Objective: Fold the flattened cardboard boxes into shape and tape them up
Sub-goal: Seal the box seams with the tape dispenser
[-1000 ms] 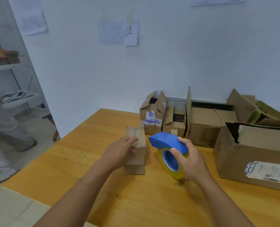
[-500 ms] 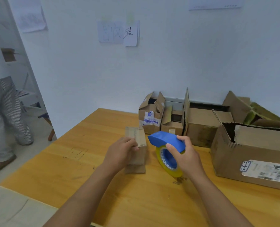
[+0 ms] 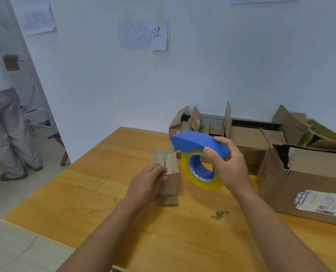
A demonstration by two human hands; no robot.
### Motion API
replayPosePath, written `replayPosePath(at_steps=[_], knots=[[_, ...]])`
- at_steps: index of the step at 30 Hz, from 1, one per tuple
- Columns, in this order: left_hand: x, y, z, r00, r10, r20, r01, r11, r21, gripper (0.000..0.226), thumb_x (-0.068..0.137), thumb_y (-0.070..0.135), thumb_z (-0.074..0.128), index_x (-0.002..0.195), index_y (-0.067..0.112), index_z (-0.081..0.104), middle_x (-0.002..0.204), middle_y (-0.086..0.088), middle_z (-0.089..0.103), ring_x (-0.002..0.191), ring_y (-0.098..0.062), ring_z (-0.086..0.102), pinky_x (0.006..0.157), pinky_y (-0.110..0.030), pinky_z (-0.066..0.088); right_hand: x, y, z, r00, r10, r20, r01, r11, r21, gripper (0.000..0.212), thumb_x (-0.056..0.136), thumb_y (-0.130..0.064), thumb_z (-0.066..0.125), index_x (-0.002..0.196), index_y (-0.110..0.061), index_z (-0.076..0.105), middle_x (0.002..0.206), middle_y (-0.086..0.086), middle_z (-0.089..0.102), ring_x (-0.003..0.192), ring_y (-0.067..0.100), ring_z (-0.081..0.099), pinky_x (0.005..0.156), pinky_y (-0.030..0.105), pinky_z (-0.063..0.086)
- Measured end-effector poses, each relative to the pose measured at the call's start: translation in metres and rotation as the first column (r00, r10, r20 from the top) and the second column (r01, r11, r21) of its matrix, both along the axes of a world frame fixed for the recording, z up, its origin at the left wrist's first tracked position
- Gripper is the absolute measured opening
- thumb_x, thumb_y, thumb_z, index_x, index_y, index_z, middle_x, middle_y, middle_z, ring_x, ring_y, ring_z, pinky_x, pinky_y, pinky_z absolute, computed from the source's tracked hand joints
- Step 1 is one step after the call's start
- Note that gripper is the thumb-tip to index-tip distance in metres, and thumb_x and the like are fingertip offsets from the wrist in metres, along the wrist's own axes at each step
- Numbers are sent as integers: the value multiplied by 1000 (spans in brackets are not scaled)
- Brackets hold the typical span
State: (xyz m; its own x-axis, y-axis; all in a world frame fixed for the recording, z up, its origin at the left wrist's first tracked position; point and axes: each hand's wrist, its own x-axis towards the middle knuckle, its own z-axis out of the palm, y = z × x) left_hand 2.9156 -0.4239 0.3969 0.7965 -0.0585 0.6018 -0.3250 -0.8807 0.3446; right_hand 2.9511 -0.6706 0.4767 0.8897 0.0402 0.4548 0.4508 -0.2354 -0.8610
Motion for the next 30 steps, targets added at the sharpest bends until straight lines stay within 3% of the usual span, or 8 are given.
replayPosePath(at_steps=[8, 14, 16, 18, 21, 23, 25, 30], knots=[[0, -11, -10, 972, 58, 227, -75, 995, 67, 10, 90, 15, 71, 98, 10, 72, 111, -9, 67, 100, -30, 60, 72, -36, 53, 13, 29, 14, 988, 155, 20, -156, 987, 46, 41, 72, -68, 63, 110, -54, 56, 119, -20, 55, 102, -7, 56, 73, 15, 52], [-7, -11, -12, 947, 70, 315, -116, 984, 132, 17, 93, 18, 67, 106, 12, 75, 91, -5, 67, 78, -25, 61, 58, -36, 50, 21, 39, 4, 974, 227, 10, -227, 973, 50, 43, 72, -66, 65, 112, -50, 59, 121, -18, 55, 102, -7, 56, 77, 9, 49], [-12, -11, -6, 971, 92, 220, -94, 996, -2, 21, 93, 20, 61, 109, 15, 74, 98, 1, 70, 88, -17, 63, 68, -29, 53, 23, 39, 3, 971, 238, 5, -238, 969, 67, 43, 72, -64, 65, 112, -48, 60, 121, -17, 56, 102, -7, 57, 77, 9, 48], [-16, -11, 4, 995, 99, 13, -89, 936, -342, 20, 97, 24, 55, 106, 24, 72, 102, 15, 70, 95, -5, 63, 76, -22, 51, 25, 38, 3, 970, 241, -3, -240, 967, 87, 45, 72, -63, 63, 113, -45, 61, 120, -15, 56, 100, -6, 58, 77, 12, 49], [-8, 0, 27, 965, -43, -258, -173, 634, -754, 19, 100, 28, 51, 97, 26, 70, 97, 11, 73, 95, -3, 66, 85, -23, 52, 28, 36, 4, 968, 249, -13, -246, 963, 114, 45, 71, -59, 64, 113, -42, 63, 119, -10, 59, 99, 2, 61, 80, 20, 52], [-1, 10, 43, 931, -165, -325, -215, 471, -856, 28, 104, 33, 43, 107, 20, 68, 95, -3, 75, 95, -10, 69, 91, -30, 53, 29, 35, 5, 964, 267, -7, -264, 956, 128, 42, 71, -57, 65, 110, -43, 65, 119, -6, 60, 100, 9, 62, 81, 24, 54], [3, 15, 56, 906, -252, -340, -226, 390, -893, 41, 107, 39, 37, 109, 12, 68, 95, -11, 75, 97, -18, 71, 88, -30, 53, 30, 33, 9, 958, 287, 10, -285, 947, 152, 37, 72, -54, 67, 108, -45, 66, 117, -6, 60, 99, 11, 64, 78, 25, 55], [10, 16, 75, 900, -249, -359, -232, 425, -875, 60, 104, 51, 35, 97, 5, 72, 87, -12, 76, 80, -21, 72, 64, -23, 54, 33, 30, 14, 943, 332, 24, -330, 925, 190, 40, 74, -50, 68, 112, -39, 66, 119, 0, 61, 99, 18, 66, 76, 26, 56]])
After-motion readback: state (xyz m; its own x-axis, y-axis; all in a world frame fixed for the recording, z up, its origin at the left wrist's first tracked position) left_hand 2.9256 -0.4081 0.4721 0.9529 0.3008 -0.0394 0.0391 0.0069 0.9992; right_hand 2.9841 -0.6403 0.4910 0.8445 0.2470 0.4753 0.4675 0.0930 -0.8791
